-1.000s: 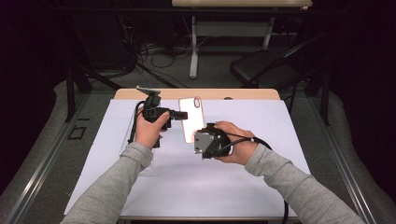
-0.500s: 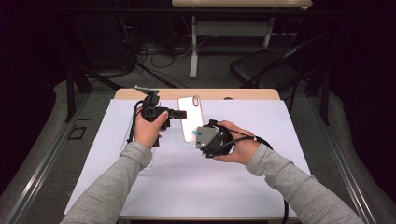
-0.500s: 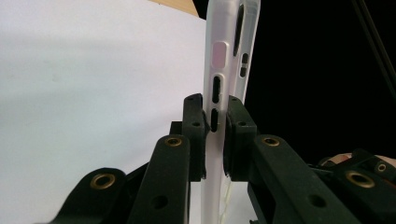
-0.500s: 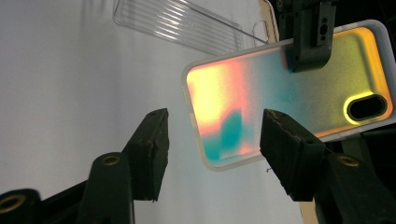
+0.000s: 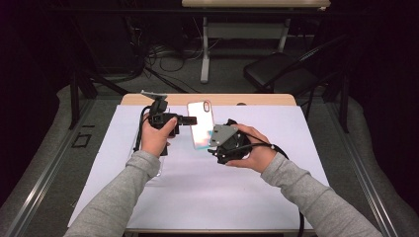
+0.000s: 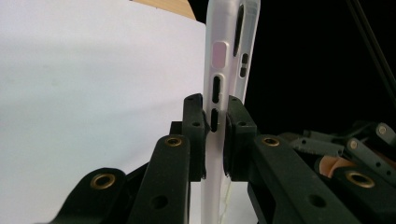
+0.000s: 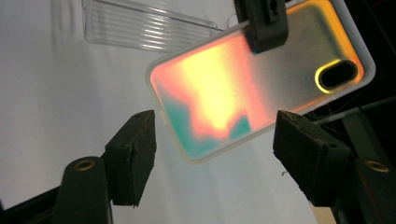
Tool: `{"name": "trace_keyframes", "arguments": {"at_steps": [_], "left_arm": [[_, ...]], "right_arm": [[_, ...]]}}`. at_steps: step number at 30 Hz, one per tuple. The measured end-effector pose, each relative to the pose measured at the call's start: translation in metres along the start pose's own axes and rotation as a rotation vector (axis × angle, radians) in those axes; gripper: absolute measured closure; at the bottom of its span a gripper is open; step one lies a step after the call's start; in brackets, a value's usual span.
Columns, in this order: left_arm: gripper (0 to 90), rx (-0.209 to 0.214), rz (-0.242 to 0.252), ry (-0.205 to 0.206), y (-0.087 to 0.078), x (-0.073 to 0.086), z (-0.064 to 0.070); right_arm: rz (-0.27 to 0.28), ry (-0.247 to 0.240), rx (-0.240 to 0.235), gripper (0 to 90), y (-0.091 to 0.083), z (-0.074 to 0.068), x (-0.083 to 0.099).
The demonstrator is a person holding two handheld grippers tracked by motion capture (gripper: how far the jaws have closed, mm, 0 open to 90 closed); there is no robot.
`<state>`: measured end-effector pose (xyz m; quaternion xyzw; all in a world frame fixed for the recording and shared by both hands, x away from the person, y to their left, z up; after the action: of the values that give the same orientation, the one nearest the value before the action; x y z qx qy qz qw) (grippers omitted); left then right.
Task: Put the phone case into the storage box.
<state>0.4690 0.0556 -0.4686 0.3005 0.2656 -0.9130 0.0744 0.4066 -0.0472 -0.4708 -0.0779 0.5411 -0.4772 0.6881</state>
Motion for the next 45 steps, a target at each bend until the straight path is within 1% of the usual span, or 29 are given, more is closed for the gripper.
{"name": "trace_keyframes", "arguments": {"at_steps": [1,2,3,6,8,13,16,18,20,25,27,30,32,35,36,37,38,40,44,45], "left_arm": [[81.8,0.0,0.001,-0.002,0.0,0.0,0.0],[81.8,0.0,0.001,-0.001,0.0,0.0,0.0],[81.8,0.001,0.002,-0.004,-0.001,0.0,0.001],[81.8,0.001,0.006,-0.004,-0.001,-0.001,0.001],[81.8,0.002,0.005,0.004,-0.002,0.0,0.001],[81.8,0.004,0.016,0.003,-0.003,-0.001,0.003],[81.8,0.004,0.018,0.001,-0.003,-0.002,0.003],[81.8,0.005,0.016,0.009,-0.003,-0.002,0.002],[81.8,0.006,0.016,0.011,-0.003,-0.001,0.003],[81.8,0.009,0.018,0.015,-0.004,-0.001,0.003],[81.8,0.01,0.02,0.013,-0.004,-0.001,0.004],[81.8,0.011,0.023,0.012,-0.005,-0.002,0.005],[81.8,0.012,0.024,0.013,-0.005,-0.002,0.005],[81.8,0.012,0.023,0.02,-0.006,-0.001,0.004],[81.8,0.014,0.021,0.022,-0.006,-0.001,0.004],[81.8,0.016,0.026,0.015,-0.006,-0.002,0.005],[81.8,0.017,0.027,0.014,-0.007,-0.002,0.005],[81.8,0.017,0.031,0.014,-0.007,-0.002,0.006],[81.8,0.016,0.025,0.026,-0.008,-0.001,0.005],[81.8,0.018,0.027,0.02,-0.008,-0.002,0.006]], "right_arm": [[0.003,0.011,-0.004,28.9,-0.001,0.002,0.0],[0.008,0.043,-0.005,28.8,-0.001,0.002,0.001],[0.015,0.05,-0.008,28.3,-0.002,0.004,0.001],[0.033,0.1,-0.009,26.5,-0.004,0.007,0.0],[0.037,0.125,-0.008,25.3,-0.006,0.009,0.0],[0.043,0.197,-0.006,22.9,-0.007,0.017,0.0],[0.045,0.245,-0.011,22.3,-0.008,0.021,0.001],[0.048,0.274,-0.013,22.3,-0.007,0.024,0.002],[0.047,0.292,-0.021,22.3,-0.007,0.025,0.004],[0.042,0.361,-0.029,22.3,-0.007,0.03,0.008],[0.053,0.388,-0.031,22.5,-0.009,0.032,0.008],[0.06,0.441,-0.037,22.8,-0.011,0.037,0.008],[0.077,0.471,-0.041,22.7,-0.013,0.04,0.008],[0.095,0.494,-0.061,19.5,-0.015,0.042,0.007],[0.099,0.509,-0.057,20.1,-0.015,0.043,0.008],[0.097,0.522,-0.049,21.3,-0.015,0.045,0.008],[0.093,0.539,-0.052,21.6,-0.014,0.046,0.009],[0.098,0.554,-0.062,22.2,-0.014,0.048,0.01],[0.106,0.59,-0.076,25.1,-0.014,0.05,0.012],[0.107,0.594,-0.078,25.5,-0.014,0.051,0.013]]}}
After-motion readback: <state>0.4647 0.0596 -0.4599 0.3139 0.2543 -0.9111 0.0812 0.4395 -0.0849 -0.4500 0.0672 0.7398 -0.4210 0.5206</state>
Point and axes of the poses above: each handheld gripper's, and its own axes: y roughly forward along the jaws, x roughly out of its underside, z roughly to its right, the point moved 10 cm from there along y, roughly forward along the jaws, and after that the axes turned 8 degrees about y, right-handed, at the moved point
